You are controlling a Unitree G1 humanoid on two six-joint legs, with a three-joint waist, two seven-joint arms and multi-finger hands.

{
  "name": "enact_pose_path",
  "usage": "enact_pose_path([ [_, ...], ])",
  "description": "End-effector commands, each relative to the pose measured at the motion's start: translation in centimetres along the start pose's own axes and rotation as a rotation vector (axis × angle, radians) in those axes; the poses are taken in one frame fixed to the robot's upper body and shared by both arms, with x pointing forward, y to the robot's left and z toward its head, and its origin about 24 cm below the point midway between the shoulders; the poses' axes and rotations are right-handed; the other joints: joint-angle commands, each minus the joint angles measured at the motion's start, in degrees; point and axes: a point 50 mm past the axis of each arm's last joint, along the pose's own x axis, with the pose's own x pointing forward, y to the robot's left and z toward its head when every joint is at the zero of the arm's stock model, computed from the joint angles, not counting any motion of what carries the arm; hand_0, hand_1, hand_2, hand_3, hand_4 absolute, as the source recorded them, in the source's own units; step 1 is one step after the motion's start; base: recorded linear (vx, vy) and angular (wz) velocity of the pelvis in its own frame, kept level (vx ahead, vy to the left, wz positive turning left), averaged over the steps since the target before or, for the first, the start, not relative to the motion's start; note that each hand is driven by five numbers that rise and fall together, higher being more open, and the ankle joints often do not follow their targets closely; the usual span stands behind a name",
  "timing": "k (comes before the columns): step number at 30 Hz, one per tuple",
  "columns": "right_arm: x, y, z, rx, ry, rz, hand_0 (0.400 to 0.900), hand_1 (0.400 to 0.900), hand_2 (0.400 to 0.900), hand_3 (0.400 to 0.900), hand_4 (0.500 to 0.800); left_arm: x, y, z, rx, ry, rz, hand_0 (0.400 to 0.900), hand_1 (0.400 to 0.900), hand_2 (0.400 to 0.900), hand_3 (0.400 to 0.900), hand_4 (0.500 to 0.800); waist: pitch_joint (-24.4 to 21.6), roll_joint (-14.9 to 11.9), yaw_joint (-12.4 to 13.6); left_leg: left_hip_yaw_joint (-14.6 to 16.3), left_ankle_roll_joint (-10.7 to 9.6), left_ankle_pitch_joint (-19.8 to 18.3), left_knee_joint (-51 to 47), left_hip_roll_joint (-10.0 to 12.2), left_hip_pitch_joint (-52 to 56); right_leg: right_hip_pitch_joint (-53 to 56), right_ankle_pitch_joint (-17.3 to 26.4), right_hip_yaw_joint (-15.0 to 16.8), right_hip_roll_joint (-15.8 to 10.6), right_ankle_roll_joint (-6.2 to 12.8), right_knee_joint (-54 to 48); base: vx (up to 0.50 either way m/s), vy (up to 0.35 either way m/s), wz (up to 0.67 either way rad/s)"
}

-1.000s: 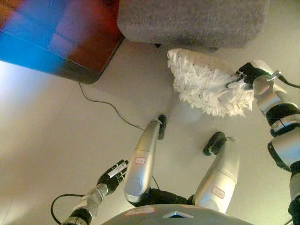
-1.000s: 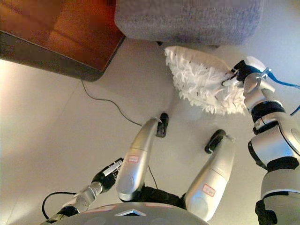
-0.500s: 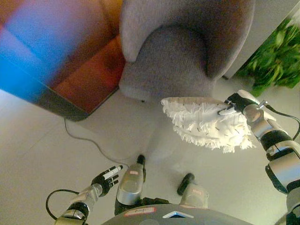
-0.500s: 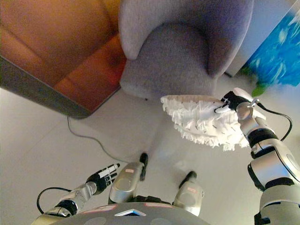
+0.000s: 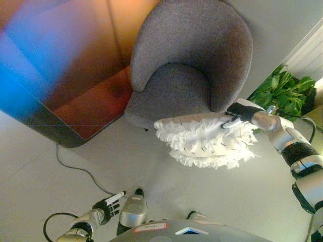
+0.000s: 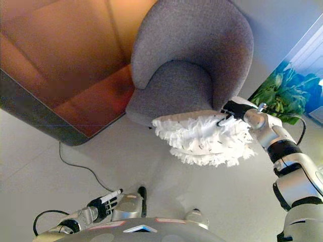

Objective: Pick up the pillow and put it on the sofa.

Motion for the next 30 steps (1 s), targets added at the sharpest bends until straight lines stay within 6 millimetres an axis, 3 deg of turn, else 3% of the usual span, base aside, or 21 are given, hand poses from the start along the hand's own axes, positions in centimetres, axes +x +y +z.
enact_pose_path([
  [1,-4.5,-13.7,5.5,-0.032,-0.205,-0.370,0.400,0.400,0.400,0.400,0.500,-0.1,1.1,-0.2,0.093,0.025,0.050,0.900,0.900,0.900,0.900,0.800,-4.69,-1.76,2.41,-2.43,-2.29,-1.79,-3.59,1.03,4.89,-4.90,13.70,2.94,-4.72,4.52,-1.53,0.07,0.103,-0.01],
  [4,-5.5,-15.6,6.6,-0.027,-0.241,-0.391,0.400,0.400,0.400,0.400,0.500,-0.1,1.4,-0.5,0.120,0.044,0.061,0.900,0.900,0.900,0.900,0.800,-5.13,-1.97,2.69,-3.32,-0.89,-2.36,-3.34,-0.31,4.66,-5.83,14.13,4.63,-5.00,4.13,2.34,0.08,0.132,0.00],
  [7,-6.0,-16.5,6.8,-0.004,-0.252,-0.399,0.400,0.400,0.400,0.400,0.500,-0.2,2.0,-0.6,0.141,0.060,0.090,0.900,0.900,0.900,0.900,0.800,-5.38,-1.76,2.39,-6.06,0.63,-1.83,-5.04,-1.73,4.62,-8.25,14.51,8.52,-3.34,3.67,8.22,0.10,0.083,0.18],
  [10,-6.0,-16.9,6.9,0.057,-0.249,-0.404,0.400,0.400,0.400,0.400,0.500,-0.4,2.9,-0.5,0.141,0.069,0.121,0.900,0.900,0.900,0.900,0.800,-5.30,-2.24,1.89,-7.86,0.49,-1.58,-6.70,-1.90,5.68,-9.75,15.85,10.19,-2.15,3.86,5.97,0.18,-0.141,0.26],
  [15,-6.0,-17.4,6.7,0.202,-0.274,-0.396,0.400,0.400,0.400,0.400,0.500,-0.8,4.4,-0.4,0.155,0.075,0.148,0.900,0.900,0.900,0.900,0.800,-5.44,-3.54,1.32,-8.13,-1.32,-2.71,-8.90,0.56,7.68,-11.06,16.51,10.76,-0.55,4.70,-4.01,0.24,-0.358,0.30],
  [18,-5.9,-17.5,6.0,0.258,-0.261,-0.383,0.400,0.400,0.400,0.400,0.500,-0.9,5.0,-0.3,0.168,0.070,0.165,0.900,0.900,0.900,0.900,0.800,-5.30,-3.89,1.77,-9.07,-2.20,-3.15,-8.98,2.49,7.77,-11.18,14.56,9.92,0.43,4.40,-5.62,0.24,-0.418,0.42],
  [20,-5.7,-17.3,5.5,0.298,-0.258,-0.354,0.400,0.400,0.400,0.400,0.500,-1.1,5.5,-0.5,0.181,0.076,0.188,0.900,0.900,0.900,0.900,0.800,-5.39,-3.81,2.42,-10.11,-3.06,-2.72,-8.35,4.40,7.51,-9.01,10.34,8.97,1.66,4.06,-5.06,0.30,-0.394,0.40],
  [26,-5.4,-17.1,4.5,0.291,-0.207,-0.281,0.400,0.400,0.400,0.400,0.500,-1.2,5.9,-2.9,0.189,0.124,0.181,0.900,0.900,0.900,0.900,0.800,-5.83,-2.45,3.61,-7.85,-7.20,2.54,-6.58,10.52,5.33,-6.12,3.76,6.61,4.38,0.59,-3.05,0.23,-0.219,0.27],
  [30,-5.6,-17.4,3.1,0.342,-0.138,-0.291,0.400,0.400,0.400,0.400,0.500,-1.4,6.3,-3.9,0.201,0.128,0.169,0.900,0.900,0.900,0.900,0.800,-5.25,-0.85,4.75,-7.13,-8.90,9.30,-5.25,14.59,2.44,-5.32,1.43,4.01,6.57,-1.79,-2.52,0.12,-0.178,0.37],
])
